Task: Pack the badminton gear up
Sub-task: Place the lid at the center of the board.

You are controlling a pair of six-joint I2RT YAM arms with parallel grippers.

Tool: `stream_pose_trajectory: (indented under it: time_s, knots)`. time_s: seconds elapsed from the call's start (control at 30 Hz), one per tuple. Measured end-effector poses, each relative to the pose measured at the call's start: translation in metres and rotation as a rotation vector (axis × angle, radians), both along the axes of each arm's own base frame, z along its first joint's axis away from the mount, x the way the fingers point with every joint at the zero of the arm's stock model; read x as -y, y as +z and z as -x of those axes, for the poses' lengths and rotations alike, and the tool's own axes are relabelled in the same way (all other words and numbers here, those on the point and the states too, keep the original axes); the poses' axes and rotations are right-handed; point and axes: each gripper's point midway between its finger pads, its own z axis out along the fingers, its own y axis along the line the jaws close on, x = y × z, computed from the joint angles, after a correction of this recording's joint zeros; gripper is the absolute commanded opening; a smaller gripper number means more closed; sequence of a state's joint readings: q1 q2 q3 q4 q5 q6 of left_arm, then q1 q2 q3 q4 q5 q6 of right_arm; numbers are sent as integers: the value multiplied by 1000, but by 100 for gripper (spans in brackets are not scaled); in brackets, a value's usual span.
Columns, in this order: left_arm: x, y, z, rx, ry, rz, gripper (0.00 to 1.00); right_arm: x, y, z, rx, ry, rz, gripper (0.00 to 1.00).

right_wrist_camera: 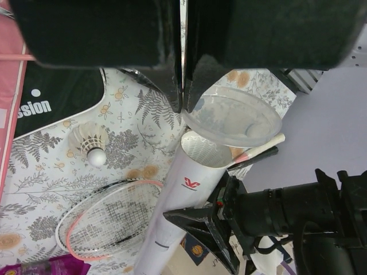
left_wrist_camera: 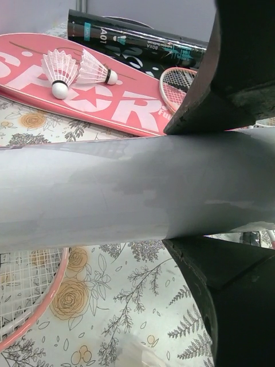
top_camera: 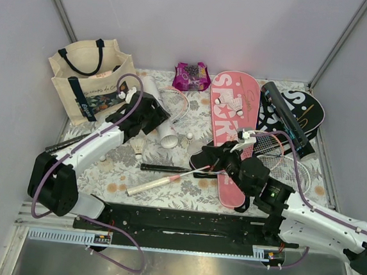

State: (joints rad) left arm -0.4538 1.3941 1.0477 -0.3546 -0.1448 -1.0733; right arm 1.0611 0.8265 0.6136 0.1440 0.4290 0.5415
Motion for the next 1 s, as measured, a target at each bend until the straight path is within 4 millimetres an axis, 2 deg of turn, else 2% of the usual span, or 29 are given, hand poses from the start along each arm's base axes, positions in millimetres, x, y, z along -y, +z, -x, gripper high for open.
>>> stream_pose_trajectory:
  time_s: [0.13, 0.27, 0.37, 0.43, 0.57, 0.67, 0.77, 0.9, 1.0]
  knots:
    - [2, -1, 2, -3, -10, -5, 21, 3, -12, -7, -31, -45, 39, 0]
    - [3, 1, 6, -6, -22, -4, 21, 9, -20, -26, -55, -146, 122, 0]
    - [-1, 12, 12, 12, -26, -5, 22, 15, -16, -54, -79, -222, 160, 0]
    - [-5, 27, 19, 50, -24, 4, 23, 23, -14, -77, -100, -271, 166, 0]
    - [-18, 62, 36, 150, -10, 38, 23, 29, -28, -122, -160, -337, 209, 0]
    - [-29, 85, 51, 222, 5, 61, 23, 18, -56, -150, -228, -325, 260, 4]
    - [-43, 100, 66, 274, 31, 68, 23, 9, -94, -171, -309, -300, 315, 5]
    - [-64, 110, 87, 330, 79, 70, 23, 7, -141, -193, -408, -294, 378, 6]
    - [-79, 112, 103, 367, 121, 78, 23, 9, -169, -206, -468, -295, 413, 9]
